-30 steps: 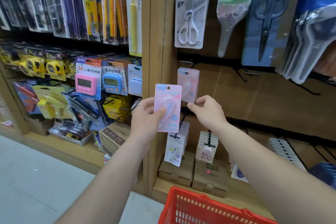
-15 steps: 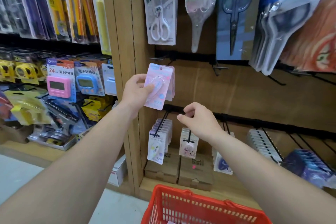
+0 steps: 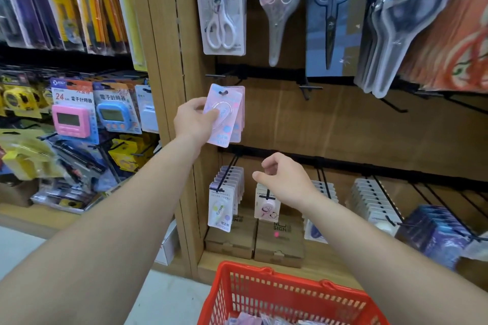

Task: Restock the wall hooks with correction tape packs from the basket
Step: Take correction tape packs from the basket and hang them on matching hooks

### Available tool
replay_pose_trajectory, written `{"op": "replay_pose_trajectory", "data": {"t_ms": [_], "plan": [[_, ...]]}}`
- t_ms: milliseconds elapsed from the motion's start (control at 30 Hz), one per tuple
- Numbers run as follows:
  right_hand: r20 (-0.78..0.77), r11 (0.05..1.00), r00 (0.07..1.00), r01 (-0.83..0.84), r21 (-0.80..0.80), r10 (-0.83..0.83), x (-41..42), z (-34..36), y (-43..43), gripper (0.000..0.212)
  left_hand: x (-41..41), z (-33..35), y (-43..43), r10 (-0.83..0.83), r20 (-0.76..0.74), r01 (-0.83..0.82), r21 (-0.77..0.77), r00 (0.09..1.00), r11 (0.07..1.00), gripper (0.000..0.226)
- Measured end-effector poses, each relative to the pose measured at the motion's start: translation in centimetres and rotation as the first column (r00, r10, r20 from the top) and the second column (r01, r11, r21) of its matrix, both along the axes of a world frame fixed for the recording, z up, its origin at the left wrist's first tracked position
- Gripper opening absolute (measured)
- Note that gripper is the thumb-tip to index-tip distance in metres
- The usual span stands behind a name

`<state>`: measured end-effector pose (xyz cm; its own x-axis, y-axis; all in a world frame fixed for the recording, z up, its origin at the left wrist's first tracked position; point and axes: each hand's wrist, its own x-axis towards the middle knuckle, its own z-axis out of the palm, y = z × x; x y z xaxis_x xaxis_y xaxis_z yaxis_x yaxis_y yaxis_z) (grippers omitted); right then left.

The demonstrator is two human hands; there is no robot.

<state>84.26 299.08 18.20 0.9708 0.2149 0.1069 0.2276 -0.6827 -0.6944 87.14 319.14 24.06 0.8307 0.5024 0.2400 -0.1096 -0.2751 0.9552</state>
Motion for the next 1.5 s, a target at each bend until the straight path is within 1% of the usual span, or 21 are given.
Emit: {"op": "replay_pose_trajectory", "data": {"t_ms": [100,200,267,333,433,533,600,700,800,867,900,967,1033,1067,1133,1200,1233,1300,1367,1433,1500], "plan": [[-0.019,1.000,1.000,0.012,-0.013,-0.012,-0.6,-0.3,-0.6,0.043,0.3,-0.2,-0.1,0.007,-0.055,-0.005,0.037,0.998,0.999,0.048],[-0.028,0.999,0.999,0.039,-0.024,-0.040,-1.8,-0.8,-1.4,0.040,-1.8,-1.9,-0.1,0.034,-0.115,-0.015,0.162,0.993,0.987,0.063],[-0.058,0.999,0.997,0.041,-0.018,-0.042,-3.1,-1.7,-2.2,0.034,-4.5,-4.3,-0.1,0.008,-0.173,0.034,0.240,0.985,0.970,0.065],[-0.106,0.999,0.994,0.041,-0.008,-0.041,-4.7,-3.5,-3.0,0.029,-7.8,-7.9,-0.4,-0.055,-0.277,0.135,0.280,0.959,0.950,0.061],[-0.192,0.999,0.981,0.024,-0.025,-0.029,-7.2,-8.1,-4.3,0.030,-13.1,-15.2,-1.1,-0.140,-0.467,0.311,0.311,0.873,0.898,0.056],[-0.329,0.999,0.944,0.011,-0.048,-0.026,-9.7,-14.3,-5.7,0.034,-18.0,-22.3,-2.2,-0.213,-0.619,0.453,0.260,0.756,0.853,0.048],[-0.417,0.997,0.909,-0.019,-0.079,-0.015,-11.3,-18.8,-6.8,0.033,-21.1,-26.1,-3.0,-0.225,-0.691,0.487,0.207,0.687,0.848,0.047],[-0.541,0.988,0.841,-0.075,-0.132,-0.009,-13.8,-24.8,-8.2,0.032,-24.3,-30.6,-4.3,-0.228,-0.757,0.505,0.153,0.613,0.849,0.044],[-0.653,0.968,0.758,-0.163,-0.189,0.000,-15.6,-30.1,-9.1,0.044,-25.3,-34.2,-5.8,-0.241,-0.813,0.543,0.108,0.531,0.833,0.040],[-0.655,0.949,0.755,-0.193,-0.250,-0.019,-16.2,-33.0,-9.5,0.059,-24.9,-36.0,-6.7,-0.242,-0.839,0.583,0.107,0.488,0.806,0.043],[-0.647,0.943,0.762,-0.193,-0.272,-0.031,-16.3,-34.1,-9.6,0.067,-24.3,-36.5,-7.3,-0.237,-0.843,0.599,0.121,0.483,0.791,0.045],[-0.649,0.950,0.759,-0.162,-0.267,-0.054,-16.3,-36.0,-9.8,0.079,-23.0,-37.4,-8.1,-0.225,-0.840,0.625,0.164,0.494,0.763,0.049],[-0.666,0.967,0.742,-0.108,-0.229,-0.075,-16.1,-37.7,-9.9,0.088,-21.4,-37.8,-8.5,-0.193,-0.842,0.678,0.246,0.503,0.692,0.050],[-0.667,0.975,0.740,-0.071,-0.213,-0.092,-16.0,-38.4,-9.9,0.091,-20.5,-38.1,-8.6,-0.178,-0.848,0.706,0.279,0.499,0.651,0.050],[-0.657,0.980,0.741,0.011,-0.197,-0.141,-15.8,-39.5,-9.8,0.094,-19.2,-39.0,-8.7,-0.172,-0.874,0.745,0.268,0.455,0.610,0.052],[-0.653,0.979,0.738,0.051,-0.197,-0.170,-15.5,-40.6,-9.7,0.088,-18.6,-40.1,-8.8,-0.146,-0.910,0.778,0.239,0.388,0.581,0.059],[-0.653,0.979,0.739,0.041,-0.201,-0.165,-15.2,-41.0,-9.7,0.082,-18.6,-40.6,-8.9,-0.136,-0.924,0.792,0.223,0.358,0.568,0.062],[-0.666,0.980,0.731,0.020,-0.197,-0.149,-14.7,-41.7,-9.8,0.068,-18.7,-41.8,-8.7,-0.150,-0.929,0.801,0.200,0.337,0.564,0.063],[-0.687,0.988,0.715,0.034,-0.150,-0.129,-14.5,-41.8,-10.0,0.053,-18.6,-42.6,-8.1,-0.194,-0.927,0.805,0.159,0.321,0.572,0.061],[-0.716,0.991,0.687,0.122,-0.058,-0.127,-14.3,-41.5,-10.3,0.040,-18.4,-43.1,-7.4,-0.261,-0.926,0.830,0.089,0.272,0.551,0.056],[-0.733,0.969,0.666,0.243,0.037,-0.139,-14.1,-41.4,-11.0,0.035,-18.3,-43.5,-6.9,-0.293,-0.927,0.876,0.069,0.233,0.478,0.055]]}}
